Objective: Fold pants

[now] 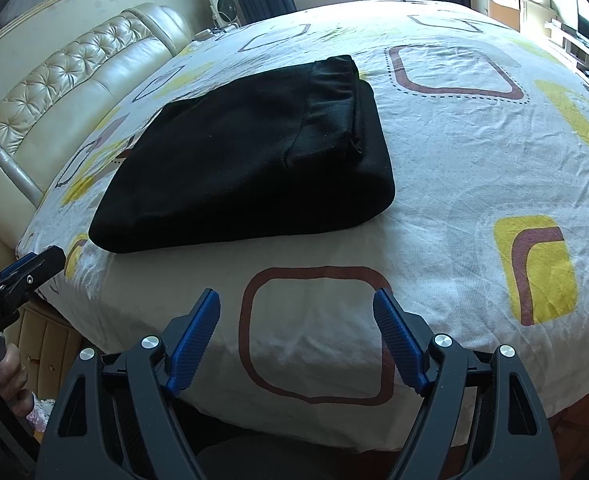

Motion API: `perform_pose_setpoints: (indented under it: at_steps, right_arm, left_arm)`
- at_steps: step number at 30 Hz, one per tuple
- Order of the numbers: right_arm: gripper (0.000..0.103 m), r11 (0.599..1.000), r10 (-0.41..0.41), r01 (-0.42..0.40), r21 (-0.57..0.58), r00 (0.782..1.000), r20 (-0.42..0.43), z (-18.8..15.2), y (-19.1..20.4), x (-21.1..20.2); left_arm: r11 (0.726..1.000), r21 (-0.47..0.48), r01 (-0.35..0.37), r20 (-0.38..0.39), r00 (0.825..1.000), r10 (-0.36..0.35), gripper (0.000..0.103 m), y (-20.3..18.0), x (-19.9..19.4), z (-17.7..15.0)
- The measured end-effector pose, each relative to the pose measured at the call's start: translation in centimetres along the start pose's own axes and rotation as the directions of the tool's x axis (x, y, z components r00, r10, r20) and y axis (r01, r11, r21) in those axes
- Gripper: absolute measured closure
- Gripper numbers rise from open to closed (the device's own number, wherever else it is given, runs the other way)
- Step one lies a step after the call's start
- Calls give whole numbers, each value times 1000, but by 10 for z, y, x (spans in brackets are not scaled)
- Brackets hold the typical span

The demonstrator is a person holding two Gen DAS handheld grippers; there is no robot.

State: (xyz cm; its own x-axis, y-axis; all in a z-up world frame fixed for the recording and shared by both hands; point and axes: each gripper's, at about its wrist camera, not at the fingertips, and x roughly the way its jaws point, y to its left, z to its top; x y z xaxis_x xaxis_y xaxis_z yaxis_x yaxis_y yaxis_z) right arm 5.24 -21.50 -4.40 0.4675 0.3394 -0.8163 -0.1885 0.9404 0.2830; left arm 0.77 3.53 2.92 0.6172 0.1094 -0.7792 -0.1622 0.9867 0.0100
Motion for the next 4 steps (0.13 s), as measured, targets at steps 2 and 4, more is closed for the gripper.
perform_pose_setpoints:
  at_steps: [2, 4]
  right_arm:
    - [25, 1000, 9, -9, 7, 1000, 3, 5, -3, -3]
    - [25, 1000, 20, -20, 18, 1000, 7, 15, -8, -5]
  left_arm:
    - [1000, 5, 6, -17, 1000, -6, 3, 6, 9, 9]
    - [1000, 2, 3, -23, 1000, -3, 3, 17, 22, 22]
